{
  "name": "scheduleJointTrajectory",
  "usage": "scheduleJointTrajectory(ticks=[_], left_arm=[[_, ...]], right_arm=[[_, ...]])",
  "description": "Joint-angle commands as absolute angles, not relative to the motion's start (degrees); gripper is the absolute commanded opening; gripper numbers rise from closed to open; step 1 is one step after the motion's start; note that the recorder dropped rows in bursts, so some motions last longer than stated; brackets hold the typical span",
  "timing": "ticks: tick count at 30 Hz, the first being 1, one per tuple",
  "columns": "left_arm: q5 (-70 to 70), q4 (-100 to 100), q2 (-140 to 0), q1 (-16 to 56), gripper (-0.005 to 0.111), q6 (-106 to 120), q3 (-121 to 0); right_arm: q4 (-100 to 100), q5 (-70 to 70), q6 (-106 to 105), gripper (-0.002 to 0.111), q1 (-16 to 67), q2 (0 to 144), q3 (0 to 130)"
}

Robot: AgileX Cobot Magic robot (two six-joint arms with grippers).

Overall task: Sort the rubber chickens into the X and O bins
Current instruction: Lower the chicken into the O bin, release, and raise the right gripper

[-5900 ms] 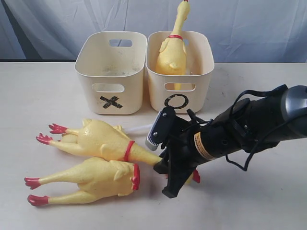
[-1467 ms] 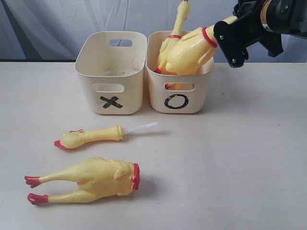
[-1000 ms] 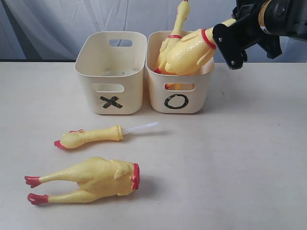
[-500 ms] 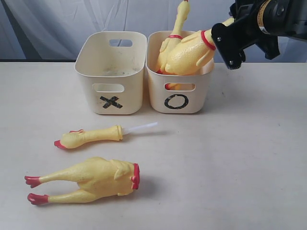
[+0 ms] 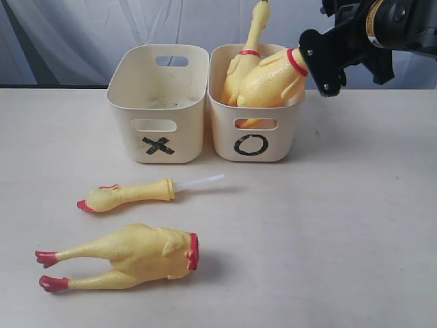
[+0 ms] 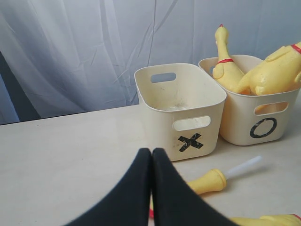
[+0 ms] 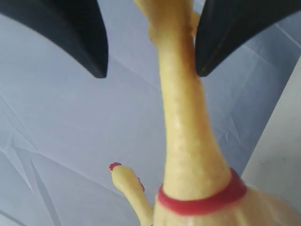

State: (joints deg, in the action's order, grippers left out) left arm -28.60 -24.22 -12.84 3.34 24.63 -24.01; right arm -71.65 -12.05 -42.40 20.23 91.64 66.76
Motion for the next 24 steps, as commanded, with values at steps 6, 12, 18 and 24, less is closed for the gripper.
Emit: scheduleJointTrajectory(ticks=[6, 12, 18, 24], left_arm=[[-28.3, -24.6, -12.7, 3.5, 0.000, 24.7, -24.3], [-28.3, -24.6, -12.7, 3.5, 0.000, 24.7, -24.3], [-28.3, -24.6, -12.7, 3.5, 0.000, 24.7, -24.3], [-28.3, -24.6, -12.7, 3.5, 0.000, 24.7, -24.3]], right_arm=[[-71.9, -11.7, -41.4, 0.055, 20.0, 91.6, 67.1], [-71.4, -12.9, -40.3, 0.055, 20.0, 89.7, 67.1], [-65.9, -10.7, -40.0, 0.055, 20.1, 87.0, 67.1], [-44.8, -13.1, -39.9, 0.055, 22.5, 84.2, 67.1]])
